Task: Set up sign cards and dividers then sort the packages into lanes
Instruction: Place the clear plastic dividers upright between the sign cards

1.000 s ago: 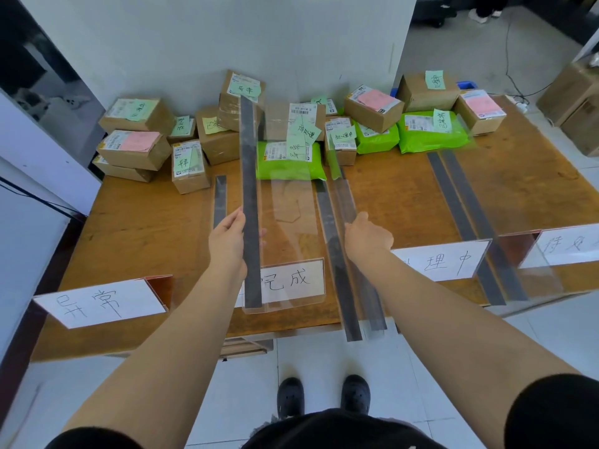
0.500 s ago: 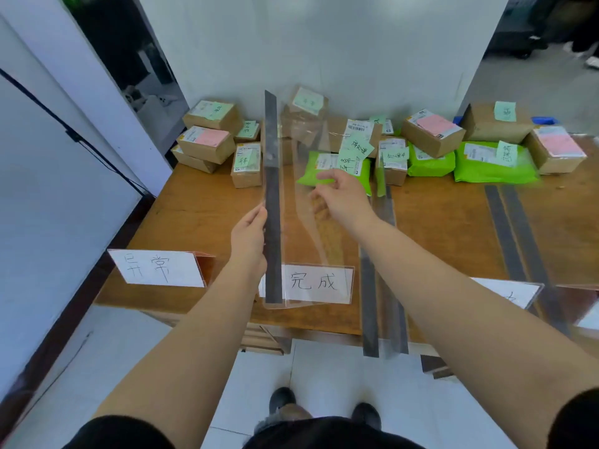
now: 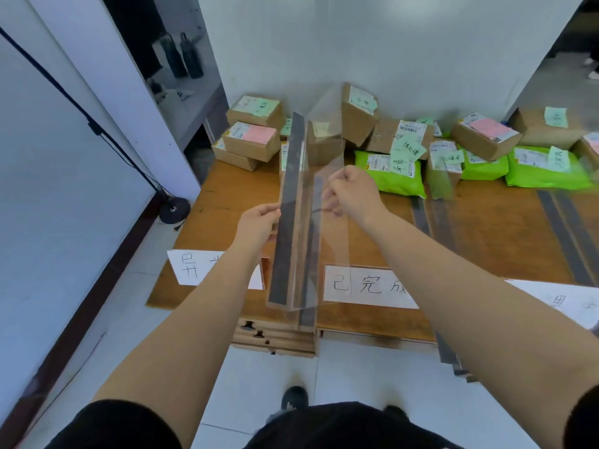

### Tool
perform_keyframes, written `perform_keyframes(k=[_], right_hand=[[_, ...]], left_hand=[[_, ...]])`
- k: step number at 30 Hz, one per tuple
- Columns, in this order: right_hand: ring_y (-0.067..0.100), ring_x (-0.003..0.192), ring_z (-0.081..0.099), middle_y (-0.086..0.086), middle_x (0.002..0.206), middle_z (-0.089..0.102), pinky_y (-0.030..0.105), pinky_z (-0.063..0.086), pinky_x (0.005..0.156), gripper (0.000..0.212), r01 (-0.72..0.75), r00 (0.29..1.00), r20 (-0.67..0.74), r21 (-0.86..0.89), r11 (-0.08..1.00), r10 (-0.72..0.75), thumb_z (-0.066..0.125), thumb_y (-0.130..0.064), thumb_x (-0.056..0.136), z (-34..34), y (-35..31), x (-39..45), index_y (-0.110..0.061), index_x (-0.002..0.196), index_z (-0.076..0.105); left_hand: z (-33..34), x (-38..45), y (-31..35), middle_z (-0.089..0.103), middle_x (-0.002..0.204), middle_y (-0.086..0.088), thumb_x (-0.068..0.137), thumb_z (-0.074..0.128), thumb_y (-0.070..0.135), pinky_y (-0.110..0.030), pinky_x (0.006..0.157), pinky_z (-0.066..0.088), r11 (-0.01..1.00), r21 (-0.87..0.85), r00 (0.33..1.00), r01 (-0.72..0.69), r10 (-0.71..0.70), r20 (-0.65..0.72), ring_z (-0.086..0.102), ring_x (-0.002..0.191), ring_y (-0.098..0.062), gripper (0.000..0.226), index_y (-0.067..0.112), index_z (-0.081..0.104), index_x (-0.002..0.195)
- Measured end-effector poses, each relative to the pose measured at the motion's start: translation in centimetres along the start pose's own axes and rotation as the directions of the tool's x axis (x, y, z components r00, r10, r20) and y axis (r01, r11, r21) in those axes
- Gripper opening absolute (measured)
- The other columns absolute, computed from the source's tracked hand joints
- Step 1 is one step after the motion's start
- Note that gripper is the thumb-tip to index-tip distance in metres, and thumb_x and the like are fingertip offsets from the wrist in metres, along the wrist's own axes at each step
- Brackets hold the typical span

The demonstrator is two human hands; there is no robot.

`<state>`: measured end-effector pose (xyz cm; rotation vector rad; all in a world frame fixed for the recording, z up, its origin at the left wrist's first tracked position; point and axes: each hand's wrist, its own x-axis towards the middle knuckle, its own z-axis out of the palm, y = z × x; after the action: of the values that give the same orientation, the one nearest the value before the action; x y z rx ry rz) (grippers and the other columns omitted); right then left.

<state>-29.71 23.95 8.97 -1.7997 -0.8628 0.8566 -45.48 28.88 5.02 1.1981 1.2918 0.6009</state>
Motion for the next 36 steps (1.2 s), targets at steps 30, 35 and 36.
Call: perform_keyframes(k=[30, 35, 36], right_hand=[[0.026, 0.096, 0.062, 0.012, 0.109, 0.062, 0.032, 0.049, 0.073, 0.025, -0.197, 0.98, -0.125, -0.611, 0.767, 0.152, 0.037, -0.018, 0.099, 11.5, 4.4, -1.7, -0.007, 0.116, 0.051], [0.025, 0.106, 0.06, 0.011, 0.119, 0.06, 0.035, 0.053, 0.09, 0.029, -0.165, 0.986, -0.082, -0.596, 0.786, 0.145, 0.036, -0.016, 0.099, 11.2, 5.7, -2.8, -0.009, 0.125, 0.048], [0.025, 0.107, 0.06, 0.011, 0.12, 0.059, 0.035, 0.052, 0.091, 0.03, -0.168, 0.985, -0.075, -0.591, 0.789, 0.153, 0.037, -0.017, 0.099, 11.1, 5.7, -2.9, -0.009, 0.125, 0.048]], left_hand=[[-1.9, 2.9, -5.3, 0.051, 0.129, 0.002, 0.088, 0.042, -0.003, -0.037, 0.101, 0.042, 0.988, 0.097, 0.844, 0.117, -0.151, 0.515, 0.047, 0.125, -0.022, 0.059, 0.027, 0.041, 0.139], [-2.5, 2.1, -7.0, 0.055, 0.113, 0.016, 0.084, 0.059, -0.005, -0.016, 0.079, 0.054, 0.997, 0.076, 0.813, 0.014, -0.055, 0.58, 0.055, 0.103, 0.001, 0.065, 0.022, 0.04, 0.139], [-2.5, 2.0, -7.2, 0.054, 0.109, 0.019, 0.082, 0.062, -0.006, -0.011, 0.073, 0.053, 0.998, 0.07, 0.816, 0.005, -0.045, 0.577, 0.053, 0.098, 0.005, 0.066, 0.02, 0.041, 0.139]])
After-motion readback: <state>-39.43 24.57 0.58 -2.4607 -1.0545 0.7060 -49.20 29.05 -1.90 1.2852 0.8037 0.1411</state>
